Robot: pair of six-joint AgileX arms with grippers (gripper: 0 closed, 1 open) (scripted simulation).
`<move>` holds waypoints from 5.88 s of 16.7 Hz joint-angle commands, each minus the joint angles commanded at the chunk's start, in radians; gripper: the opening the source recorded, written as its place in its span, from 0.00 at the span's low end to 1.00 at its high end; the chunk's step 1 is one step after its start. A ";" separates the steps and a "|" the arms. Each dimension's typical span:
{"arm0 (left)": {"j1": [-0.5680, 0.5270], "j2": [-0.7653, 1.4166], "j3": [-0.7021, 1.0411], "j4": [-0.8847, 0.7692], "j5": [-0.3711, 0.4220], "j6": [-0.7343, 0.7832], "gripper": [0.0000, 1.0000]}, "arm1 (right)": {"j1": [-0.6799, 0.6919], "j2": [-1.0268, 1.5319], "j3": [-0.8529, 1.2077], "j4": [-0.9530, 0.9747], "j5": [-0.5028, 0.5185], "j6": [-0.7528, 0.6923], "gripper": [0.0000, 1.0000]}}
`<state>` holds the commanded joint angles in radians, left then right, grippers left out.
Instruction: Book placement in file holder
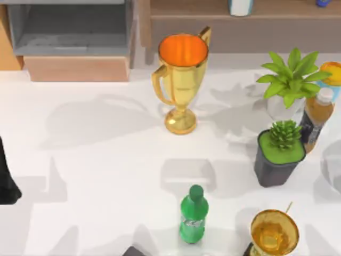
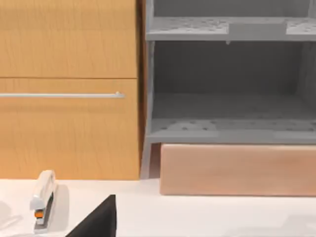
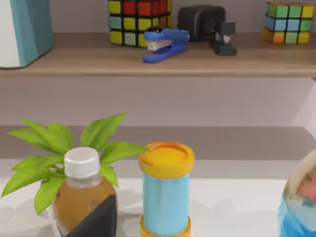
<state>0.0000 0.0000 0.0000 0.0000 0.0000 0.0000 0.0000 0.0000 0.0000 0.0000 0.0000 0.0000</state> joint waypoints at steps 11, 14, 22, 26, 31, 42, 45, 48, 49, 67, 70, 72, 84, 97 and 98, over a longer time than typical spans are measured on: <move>-0.196 0.462 0.423 0.119 -0.159 -0.004 1.00 | 0.000 0.000 0.000 0.000 0.000 0.000 1.00; -0.317 0.773 0.675 0.177 -0.257 -0.002 1.00 | 0.000 0.000 0.000 0.000 0.000 0.000 1.00; -0.637 1.715 1.392 0.326 -0.542 0.009 1.00 | 0.000 0.000 0.000 0.000 0.000 0.000 1.00; -0.747 2.121 1.705 0.398 -0.666 0.013 1.00 | 0.000 0.000 0.000 0.000 0.000 0.000 1.00; -0.822 2.433 1.970 0.473 -0.767 0.013 1.00 | 0.000 0.000 0.000 0.000 0.000 0.000 1.00; -0.827 2.510 2.057 0.478 -0.781 0.011 1.00 | 0.000 0.000 0.000 0.000 0.000 0.000 1.00; -0.817 2.546 2.124 0.447 -0.770 0.011 1.00 | 0.000 0.000 0.000 0.000 0.000 0.000 1.00; -0.810 2.568 2.165 0.427 -0.763 0.010 1.00 | 0.000 0.000 0.000 0.000 0.000 0.000 1.00; -0.810 2.568 2.165 0.427 -0.763 0.010 1.00 | 0.000 0.000 0.000 0.000 0.000 0.000 1.00; -0.810 2.568 2.165 0.427 -0.763 0.010 0.00 | 0.000 0.000 0.000 0.000 0.000 0.000 1.00; -0.810 2.568 2.165 0.427 -0.763 0.010 0.00 | 0.000 0.000 0.000 0.000 0.000 0.000 1.00; -0.810 2.568 2.165 0.427 -0.763 0.010 0.00 | 0.000 0.000 0.000 0.000 0.000 0.000 1.00; -0.814 2.550 2.191 0.380 -0.758 0.021 0.00 | 0.000 0.000 0.000 0.000 0.000 0.000 1.00; -0.731 1.895 1.352 0.439 -0.402 0.609 0.00 | 0.000 0.000 0.000 0.000 0.000 0.000 1.00; -0.728 1.823 1.267 0.457 -0.373 0.660 0.00 | 0.000 0.000 0.000 0.000 0.000 0.000 1.00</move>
<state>-0.7277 1.8232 1.2667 0.4568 -0.3734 0.6603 0.0000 0.0000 0.0000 0.0000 0.0000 0.0000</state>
